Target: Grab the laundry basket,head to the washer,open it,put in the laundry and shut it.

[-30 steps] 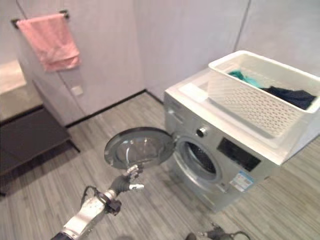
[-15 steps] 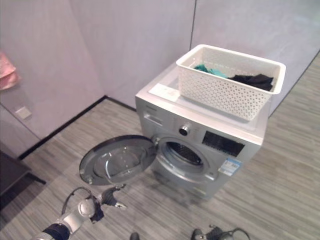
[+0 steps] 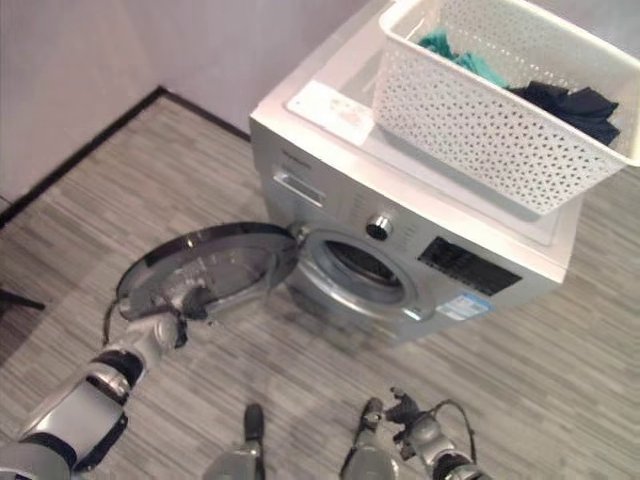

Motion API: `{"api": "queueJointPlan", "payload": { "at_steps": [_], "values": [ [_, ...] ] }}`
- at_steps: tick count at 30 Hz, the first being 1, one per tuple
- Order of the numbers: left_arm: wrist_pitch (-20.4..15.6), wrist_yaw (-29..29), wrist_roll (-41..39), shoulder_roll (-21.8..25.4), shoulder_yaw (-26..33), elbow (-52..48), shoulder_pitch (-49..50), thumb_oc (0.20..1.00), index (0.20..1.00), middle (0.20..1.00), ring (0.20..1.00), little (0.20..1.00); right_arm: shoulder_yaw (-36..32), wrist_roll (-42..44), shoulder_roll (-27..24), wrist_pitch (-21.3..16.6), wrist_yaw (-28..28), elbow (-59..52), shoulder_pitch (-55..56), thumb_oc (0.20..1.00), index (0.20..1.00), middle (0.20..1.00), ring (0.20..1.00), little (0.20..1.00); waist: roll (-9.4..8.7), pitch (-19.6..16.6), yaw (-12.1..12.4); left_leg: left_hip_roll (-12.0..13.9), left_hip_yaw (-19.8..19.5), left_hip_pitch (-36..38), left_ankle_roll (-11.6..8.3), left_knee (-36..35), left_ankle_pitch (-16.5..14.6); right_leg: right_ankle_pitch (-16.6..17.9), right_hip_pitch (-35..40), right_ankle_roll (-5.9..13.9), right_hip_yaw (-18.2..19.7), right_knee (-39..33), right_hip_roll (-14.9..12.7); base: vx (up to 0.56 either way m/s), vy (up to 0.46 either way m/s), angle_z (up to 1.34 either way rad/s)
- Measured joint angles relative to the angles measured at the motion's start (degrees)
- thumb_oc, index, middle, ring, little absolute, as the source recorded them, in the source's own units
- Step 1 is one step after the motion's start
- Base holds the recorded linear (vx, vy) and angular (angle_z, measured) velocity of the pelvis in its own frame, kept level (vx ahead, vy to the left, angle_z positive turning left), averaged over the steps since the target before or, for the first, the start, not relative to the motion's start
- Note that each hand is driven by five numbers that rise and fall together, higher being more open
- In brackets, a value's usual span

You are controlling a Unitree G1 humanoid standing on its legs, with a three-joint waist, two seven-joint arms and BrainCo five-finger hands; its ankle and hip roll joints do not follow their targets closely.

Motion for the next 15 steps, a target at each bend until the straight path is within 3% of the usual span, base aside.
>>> {"api": "queueJointPlan", "payload": {
  "at_steps": [12,15],
  "values": [
    [1.7,2.4,0.4,1.4,1.6,-0.1,4.8,1.000,1.000,1.000,1.000,1.000,0.0,-0.1,-0.2,-0.1,-0.2,0.1,1.4,1.000,1.000,1.000,1.000,1.000,0.40,0.1,0.4,0.5,1.4,2.8,-0.21,-1.7,0.1,-0.4,1.1,-0.24,0.1,0.0,0.6,0.04,0.011,-0.06],
    [1.4,3.7,-0.4,0.7,6.7,-1.8,11.3,1.000,1.000,1.000,1.000,1.000,-0.4,-0.1,-0.2,-0.1,-0.2,0.0,3.1,1.000,1.000,1.000,1.000,1.000,1.65,-2.6,0.4,0.5,1.4,3.1,-0.21,-1.8,-0.1,-1.1,1.4,-0.56,0.0,0.0,0.5,0.06,0.013,-0.01]
  ]
}}
